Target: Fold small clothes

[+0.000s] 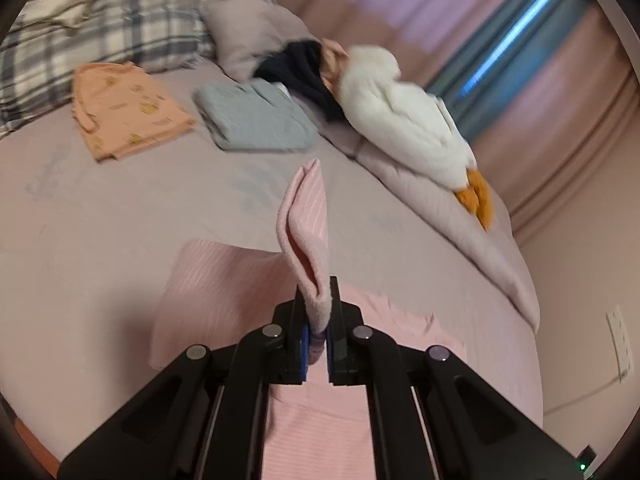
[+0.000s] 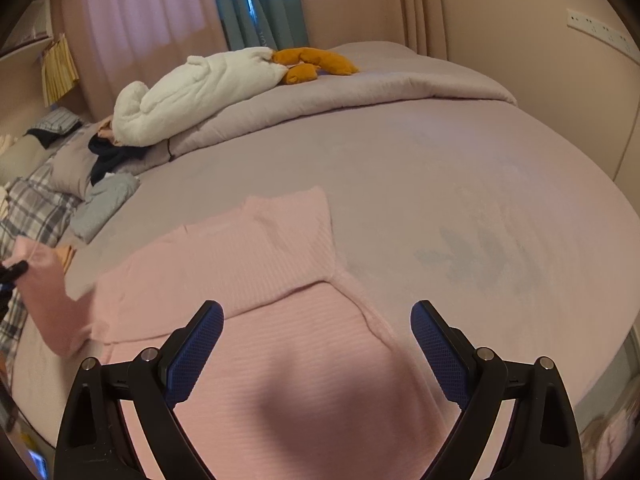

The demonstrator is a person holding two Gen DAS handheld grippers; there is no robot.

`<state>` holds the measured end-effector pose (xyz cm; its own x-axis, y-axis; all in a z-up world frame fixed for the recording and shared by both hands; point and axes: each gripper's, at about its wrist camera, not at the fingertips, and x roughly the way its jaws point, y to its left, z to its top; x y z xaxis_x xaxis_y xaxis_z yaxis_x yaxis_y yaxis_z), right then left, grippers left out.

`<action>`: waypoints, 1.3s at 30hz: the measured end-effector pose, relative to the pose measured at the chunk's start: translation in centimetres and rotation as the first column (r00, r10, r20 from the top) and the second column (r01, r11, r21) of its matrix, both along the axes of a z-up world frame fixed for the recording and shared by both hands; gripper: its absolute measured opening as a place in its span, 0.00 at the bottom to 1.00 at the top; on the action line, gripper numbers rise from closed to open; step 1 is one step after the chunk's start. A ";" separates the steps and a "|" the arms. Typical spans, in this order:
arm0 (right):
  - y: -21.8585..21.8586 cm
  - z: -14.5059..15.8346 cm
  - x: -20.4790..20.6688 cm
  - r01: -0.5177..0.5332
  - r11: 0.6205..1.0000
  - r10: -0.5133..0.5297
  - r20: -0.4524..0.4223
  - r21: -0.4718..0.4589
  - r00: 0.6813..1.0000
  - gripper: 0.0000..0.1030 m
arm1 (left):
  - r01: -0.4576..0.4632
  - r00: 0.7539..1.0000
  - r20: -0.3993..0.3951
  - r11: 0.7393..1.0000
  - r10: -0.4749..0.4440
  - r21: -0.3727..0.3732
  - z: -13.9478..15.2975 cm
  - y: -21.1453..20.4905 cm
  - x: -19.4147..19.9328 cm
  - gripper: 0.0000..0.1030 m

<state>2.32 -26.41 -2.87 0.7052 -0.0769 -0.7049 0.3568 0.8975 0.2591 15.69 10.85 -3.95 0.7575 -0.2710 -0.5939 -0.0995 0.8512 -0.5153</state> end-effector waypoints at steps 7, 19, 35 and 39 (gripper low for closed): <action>-0.5 -0.4 -0.4 0.007 1.000 -0.007 -0.003 0.026 1.000 0.91 | 0.111 0.992 -0.071 0.991 -0.106 0.068 -2.6 -4.8 0.6 0.05; -1.2 -1.1 -0.6 0.005 0.999 -0.004 -0.012 0.053 1.000 0.91 | 0.210 0.960 -0.216 0.969 -0.179 0.131 -8.2 -9.2 2.1 0.06; 1.1 -1.2 2.4 -0.117 0.989 0.120 -0.030 0.092 0.992 0.91 | 0.193 0.975 -0.133 0.974 -0.177 0.120 -4.5 -4.0 -2.5 0.71; 3.2 -1.3 4.3 -0.205 0.969 0.210 -0.023 0.141 0.977 0.91 | 0.132 0.984 -0.133 0.985 -0.117 0.111 -4.5 -1.8 -4.0 0.71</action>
